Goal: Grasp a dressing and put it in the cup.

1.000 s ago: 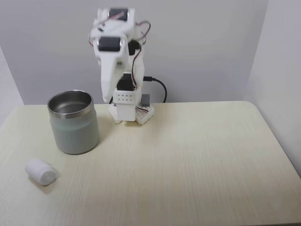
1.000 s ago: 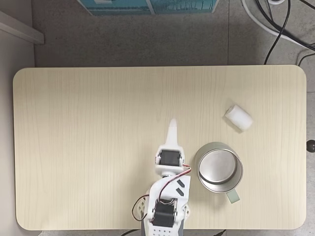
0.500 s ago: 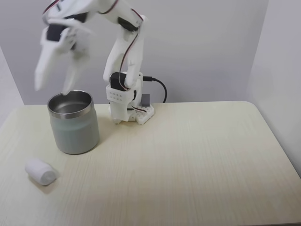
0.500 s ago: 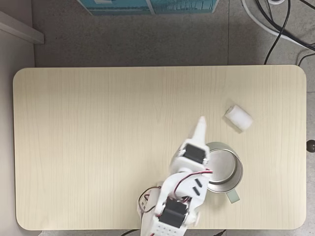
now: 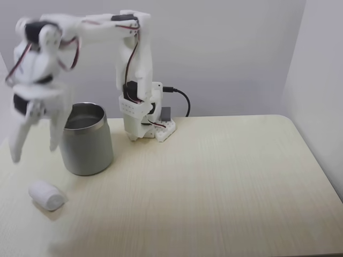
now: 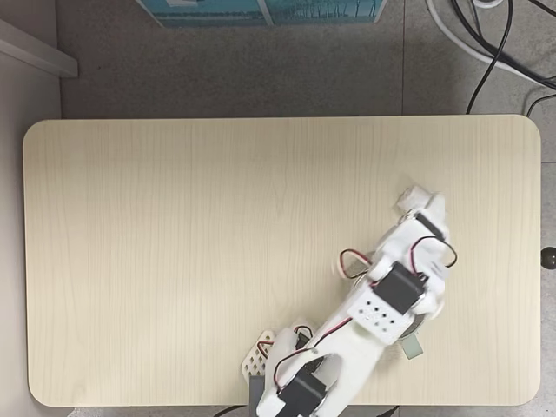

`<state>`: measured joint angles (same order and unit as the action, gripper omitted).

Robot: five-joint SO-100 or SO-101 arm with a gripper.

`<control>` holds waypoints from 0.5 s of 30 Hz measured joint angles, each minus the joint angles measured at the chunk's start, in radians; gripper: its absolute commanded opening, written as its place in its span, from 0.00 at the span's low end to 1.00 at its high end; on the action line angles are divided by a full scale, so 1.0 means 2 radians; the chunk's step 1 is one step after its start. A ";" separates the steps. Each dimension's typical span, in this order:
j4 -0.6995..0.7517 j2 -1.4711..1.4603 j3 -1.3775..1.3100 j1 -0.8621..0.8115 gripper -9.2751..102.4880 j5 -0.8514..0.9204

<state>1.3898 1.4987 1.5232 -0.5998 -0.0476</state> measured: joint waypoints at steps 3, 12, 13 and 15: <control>-0.030 0.030 -0.018 -0.008 0.32 0.008; -0.077 0.107 -0.031 -0.008 0.33 0.018; -0.080 0.116 -0.031 -0.007 0.33 0.018; -0.083 0.135 -0.031 -0.007 0.33 0.018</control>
<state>1.2241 1.7687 1.4619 -0.6136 -0.0107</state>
